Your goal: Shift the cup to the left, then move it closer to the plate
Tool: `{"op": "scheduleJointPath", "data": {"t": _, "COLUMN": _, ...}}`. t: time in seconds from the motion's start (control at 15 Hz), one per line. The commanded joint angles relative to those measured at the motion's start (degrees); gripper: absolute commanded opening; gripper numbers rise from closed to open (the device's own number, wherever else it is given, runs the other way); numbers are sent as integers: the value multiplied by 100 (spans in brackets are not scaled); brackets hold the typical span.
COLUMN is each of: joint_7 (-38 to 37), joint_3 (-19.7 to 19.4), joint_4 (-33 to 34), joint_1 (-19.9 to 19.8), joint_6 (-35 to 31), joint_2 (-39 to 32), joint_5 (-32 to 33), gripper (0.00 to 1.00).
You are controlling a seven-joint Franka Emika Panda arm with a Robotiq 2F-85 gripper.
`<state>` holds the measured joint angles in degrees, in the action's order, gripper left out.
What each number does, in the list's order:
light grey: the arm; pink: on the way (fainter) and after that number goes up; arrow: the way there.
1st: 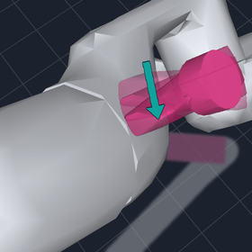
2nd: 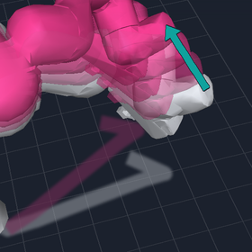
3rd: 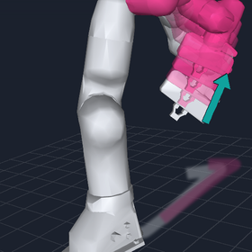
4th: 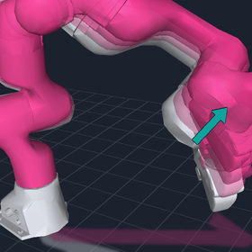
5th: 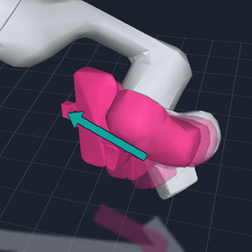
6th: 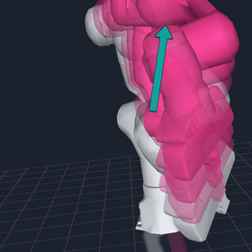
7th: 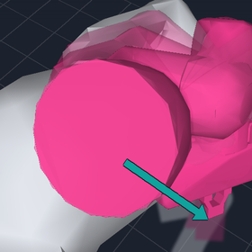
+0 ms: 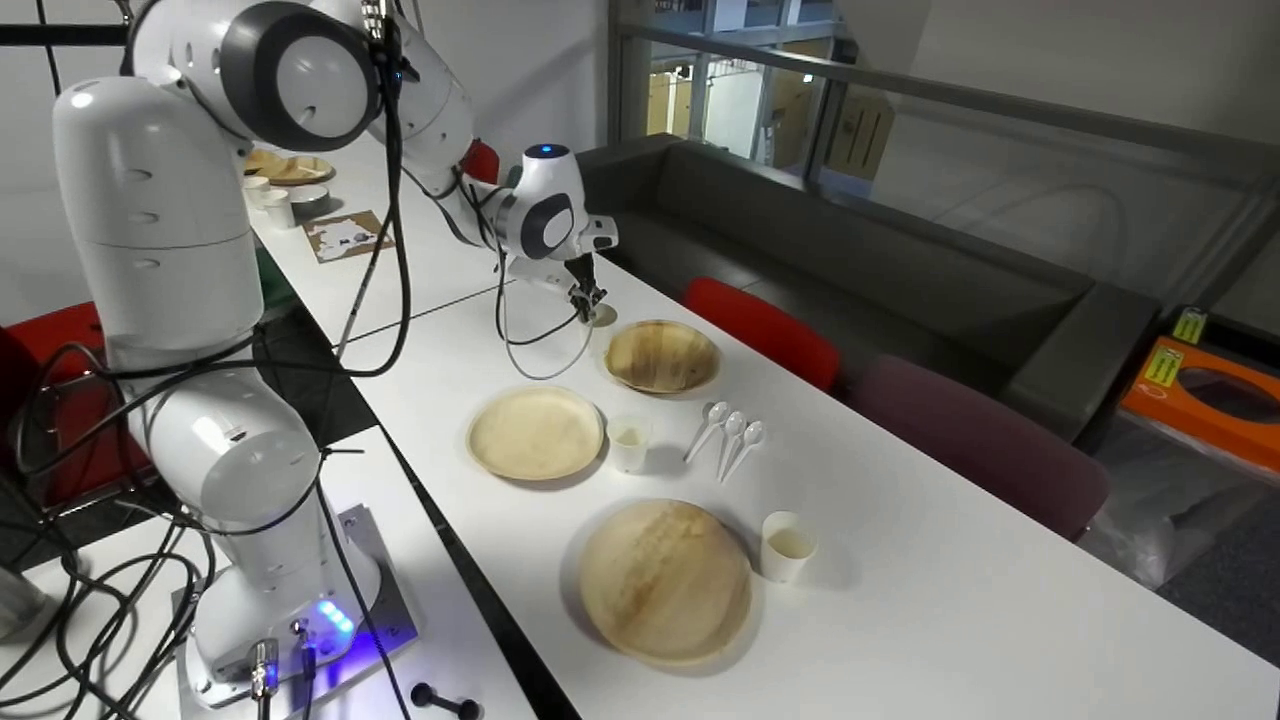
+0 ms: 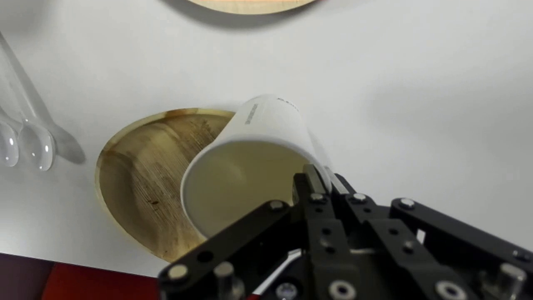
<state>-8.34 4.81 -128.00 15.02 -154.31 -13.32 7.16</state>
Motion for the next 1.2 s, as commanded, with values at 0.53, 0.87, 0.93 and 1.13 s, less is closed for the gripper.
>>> {"op": "scheduleJointPath", "data": {"t": 0.53, "joint_7": -1774, "joint_3": -529, "joint_4": 824, "joint_1": 1271, "joint_6": -128, "joint_2": -1029, "joint_5": 1833, "gripper": 1}}
{"op": "scheduleJointPath", "data": {"t": 0.87, "joint_7": -1897, "joint_3": -574, "joint_4": 945, "joint_1": 1517, "joint_6": -139, "joint_2": -1088, "joint_5": 2010, "gripper": 1}}
{"op": "scheduleJointPath", "data": {"t": 0.93, "joint_7": -1927, "joint_3": -610, "joint_4": 992, "joint_1": 1561, "joint_6": -141, "joint_2": -1118, "joint_5": 2070, "gripper": 1}}
{"op": "scheduleJointPath", "data": {"t": 1.13, "joint_7": -2118, "joint_3": -769, "joint_4": 1203, "joint_1": 1683, "joint_6": -187, "joint_2": -1276, "joint_5": 2347, "gripper": 1}}
